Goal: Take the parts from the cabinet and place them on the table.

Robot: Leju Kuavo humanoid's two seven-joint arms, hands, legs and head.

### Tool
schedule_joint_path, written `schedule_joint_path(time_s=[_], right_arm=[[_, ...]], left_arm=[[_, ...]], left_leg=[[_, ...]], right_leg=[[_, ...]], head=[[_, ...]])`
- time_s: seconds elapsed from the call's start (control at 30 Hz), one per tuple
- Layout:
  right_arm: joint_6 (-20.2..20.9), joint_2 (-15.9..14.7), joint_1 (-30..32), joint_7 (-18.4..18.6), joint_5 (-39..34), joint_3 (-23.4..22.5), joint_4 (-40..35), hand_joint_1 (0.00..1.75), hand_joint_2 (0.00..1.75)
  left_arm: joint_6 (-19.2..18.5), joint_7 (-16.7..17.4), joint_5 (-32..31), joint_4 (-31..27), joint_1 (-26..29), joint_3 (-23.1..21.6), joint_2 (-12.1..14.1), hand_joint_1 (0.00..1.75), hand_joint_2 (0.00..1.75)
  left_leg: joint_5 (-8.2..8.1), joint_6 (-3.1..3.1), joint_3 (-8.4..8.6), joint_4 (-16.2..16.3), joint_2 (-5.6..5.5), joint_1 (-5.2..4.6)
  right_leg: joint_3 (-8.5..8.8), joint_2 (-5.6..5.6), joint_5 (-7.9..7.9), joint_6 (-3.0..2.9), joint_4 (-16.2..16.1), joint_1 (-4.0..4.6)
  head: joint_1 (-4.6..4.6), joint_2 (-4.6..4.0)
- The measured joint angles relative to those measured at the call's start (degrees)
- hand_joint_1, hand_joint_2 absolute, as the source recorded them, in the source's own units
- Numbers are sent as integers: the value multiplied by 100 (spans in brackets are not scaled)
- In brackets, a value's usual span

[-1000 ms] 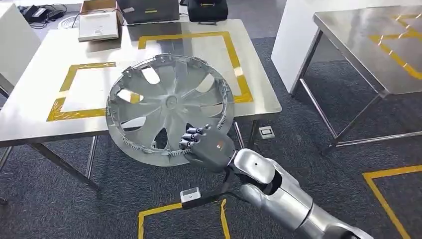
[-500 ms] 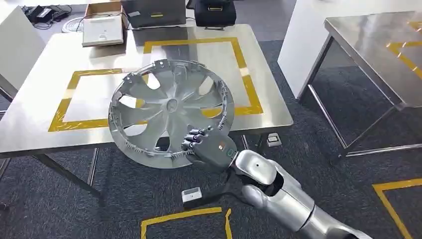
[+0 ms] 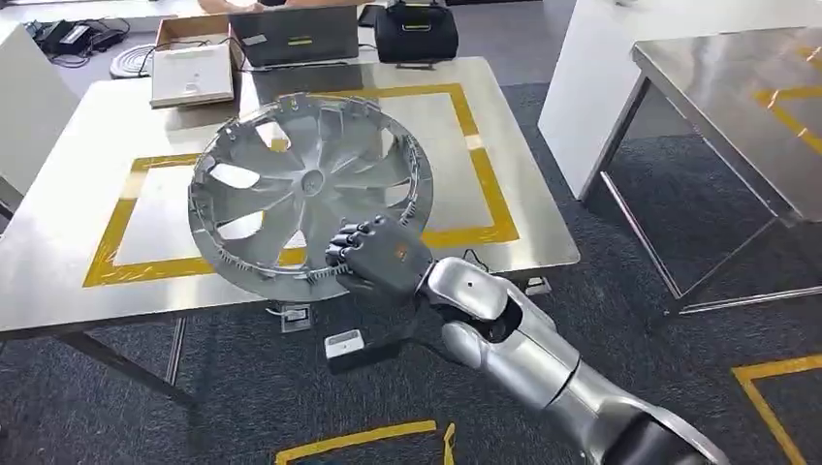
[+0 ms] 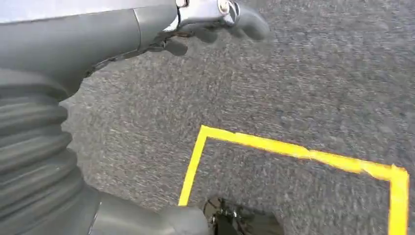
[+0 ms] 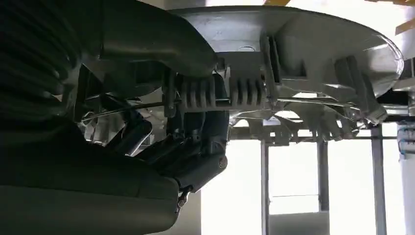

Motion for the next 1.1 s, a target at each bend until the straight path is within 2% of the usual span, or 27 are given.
schedule_joint_path(time_s=[0.03,0.07,0.1,0.13,0.17,0.2,0.23,0.27,0.3,0.33,0.37,0.4,0.43,0.47,0.5,0.53,0.57,0.7,0.73,0.83,0.97,1.0,1.1], right_arm=[[-4,72,-111,26,26,18,155,175,175],[-11,133,-209,48,35,37,317,175,175],[-28,194,-307,59,31,52,476,175,175],[-68,258,-399,61,20,55,645,175,175],[-105,317,-465,72,20,57,815,175,175],[-160,369,-523,105,22,59,988,175,175],[-186,415,-578,138,24,63,1161,175,175],[-203,454,-634,177,26,66,1320,175,175],[-225,492,-692,221,28,66,1488,175,175],[-245,527,-744,253,26,66,1648,175,175],[-267,555,-792,284,24,66,1791,175,175],[-299,579,-859,282,5,63,1943,175,175],[-319,624,-932,282,-11,63,2097,175,175],[-336,653,-982,286,-18,53,2195,175,175],[-361,681,-1036,304,-26,39,2298,175,175],[-371,716,-1074,317,-37,35,2429,175,175],[-391,725,-1122,321,-64,20,2567,175,175],[-531,749,-1188,505,-35,-103,2968,175,175],[-566,749,-1220,590,-6,-123,3066,0,0],[-702,747,-1332,802,48,-271,3363,0,0],[-782,717,-1473,918,120,-487,3631,0,0],[-800,710,-1489,938,118,-536,3671,0,0],[-857,684,-1549,916,131,-645,3772,0,0]], left_arm=[[0,4,0,-2,-8,0,-2,0,175],[0,9,-2,-2,-13,0,-2,0,175],[0,11,-7,-2,-19,0,-2,0,175],[0,22,-18,-2,-25,0,-2,0,175],[0,28,-24,-2,-23,0,-2,0,175],[0,35,-46,-2,-16,-2,-2,0,175],[-2,39,-63,-2,-13,-7,-2,0,175],[-2,44,-79,-2,-13,-13,-2,0,175],[-4,44,-101,-2,-17,-28,-2,0,175],[-13,46,-116,-2,-23,-48,-4,0,175],[-18,61,-142,-2,-24,-63,-15,0,175],[-20,87,-173,7,-31,-79,-37,0,175],[-22,105,-195,4,-45,-98,-42,0,175],[-22,114,-240,4,-50,-113,-42,0,175],[-7,118,-318,7,-41,-150,-48,0,175],[22,120,-397,9,-38,-198,-63,0,175],[59,118,-477,7,-43,-252,-63,0,175],[367,203,-682,4,-55,-448,-61,0,175],[475,232,-680,0,-50,-463,-57,0,175],[816,186,-614,-7,-41,-472,-55,0,175],[907,70,-507,-7,-42,-472,-55,0,175],[911,66,-523,-7,-41,-472,-55,0,0],[911,164,-682,-4,-45,-500,-55,0,0]], left_leg=[[-5,35,68,-8,-24,15],[-24,73,113,-22,-31,20],[-50,108,134,-22,-40,19],[-81,123,148,-21,-45,17],[-119,133,173,-21,-49,11],[-164,136,214,-20,-54,5],[-211,135,273,-19,-67,1],[-259,130,342,-19,-85,-4],[-313,125,420,-19,-96,-11],[-369,116,505,-19,-108,-19],[-422,102,553,-23,-111,-23],[-467,67,592,11,-118,-42],[-492,25,584,-3,-134,-35],[-513,-15,597,-24,-129,-23],[-464,-50,630,30,-119,-25],[-526,-40,667,-24,-108,-25],[-532,-14,723,-88,-90,-22],[-555,-23,787,-198,-86,-27],[-560,-32,797,-214,-85,-27],[-560,-37,808,-235,-79,-27],[-562,-57,829,-244,-70,-27],[-563,-67,836,-244,-70,-27],[-562,-68,853,-244,-62,-27]], right_leg=[[8,-4,-41,20,21,-18],[-68,-25,-42,42,199,-34],[-266,-30,-79,53,523,-39],[-565,-29,-215,66,967,-35],[-869,-29,-429,82,1400,-36],[-1112,-29,-612,96,1700,-36],[-1247,-29,-651,87,1767,-36],[-1258,-30,-538,64,1604,-34],[-1180,-29,-297,35,1259,-28],[-1029,-29,69,-3,767,-11],[-889,-33,493,-75,264,22],[-872,-22,686,-115,4,70],[-851,-32,575,-106,2,76],[-823,-26,654,-141,-6,95],[-796,-26,651,-168,-67,85],[-729,-13,687,-132,-79,90],[-705,-3,676,-132,-98,91],[-698,-4,623,-175,-101,90],[-698,-4,617,-182,-102,89],[-696,-3,609,-186,-102,90],[-669,-2,605,-192,-102,93],[-661,-3,605,-193,-102,92],[-641,-1,605,-193,-102,89]], head=[[0,0],[2,0],[4,0],[4,0],[2,-2],[2,-2],[2,-2],[4,0],[2,0],[4,-2],[2,0],[-17,0],[2,-2],[4,0],[0,-2],[0,0],[2,-2],[-2,0],[-2,0],[0,0],[-2,0],[0,0],[0,0]])
